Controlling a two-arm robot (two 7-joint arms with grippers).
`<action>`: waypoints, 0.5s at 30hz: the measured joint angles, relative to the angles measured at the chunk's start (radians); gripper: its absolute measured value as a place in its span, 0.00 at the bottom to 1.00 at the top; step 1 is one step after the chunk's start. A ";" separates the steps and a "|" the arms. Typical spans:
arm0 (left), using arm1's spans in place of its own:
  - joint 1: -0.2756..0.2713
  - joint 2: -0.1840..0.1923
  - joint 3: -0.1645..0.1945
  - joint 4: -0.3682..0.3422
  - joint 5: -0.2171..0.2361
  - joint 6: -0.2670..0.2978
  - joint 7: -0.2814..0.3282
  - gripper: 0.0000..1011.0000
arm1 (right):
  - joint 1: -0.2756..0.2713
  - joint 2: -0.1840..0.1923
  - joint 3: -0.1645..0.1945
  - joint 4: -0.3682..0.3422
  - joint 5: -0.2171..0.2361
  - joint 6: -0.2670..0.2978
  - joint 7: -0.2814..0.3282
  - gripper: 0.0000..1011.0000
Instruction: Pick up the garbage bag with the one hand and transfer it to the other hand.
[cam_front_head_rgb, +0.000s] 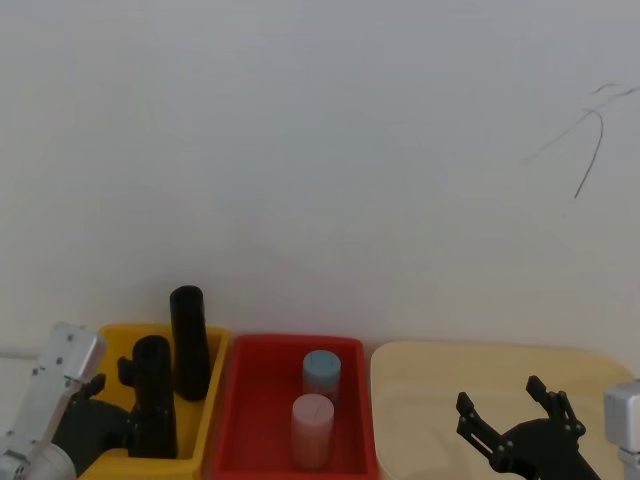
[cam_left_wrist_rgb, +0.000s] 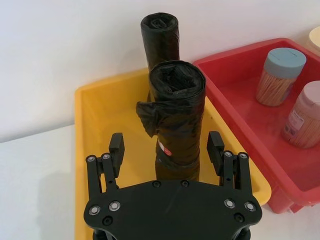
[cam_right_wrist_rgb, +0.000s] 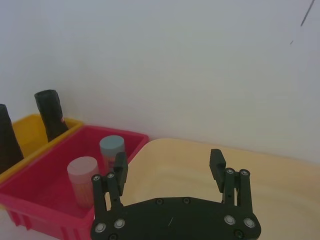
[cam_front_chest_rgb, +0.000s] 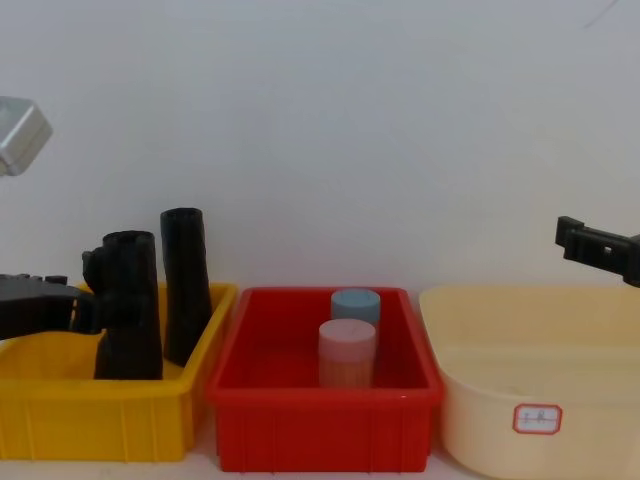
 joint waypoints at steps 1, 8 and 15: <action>-0.005 -0.002 0.002 0.006 0.002 -0.001 -0.002 0.99 | 0.000 0.000 0.000 0.000 0.000 0.000 0.000 0.99; -0.023 -0.013 0.009 0.028 0.012 -0.008 -0.014 0.99 | 0.000 0.000 0.000 0.000 0.000 0.000 0.000 0.99; -0.047 -0.026 0.015 0.056 0.020 -0.015 -0.025 0.99 | 0.000 0.000 0.000 0.000 0.000 0.000 0.000 0.99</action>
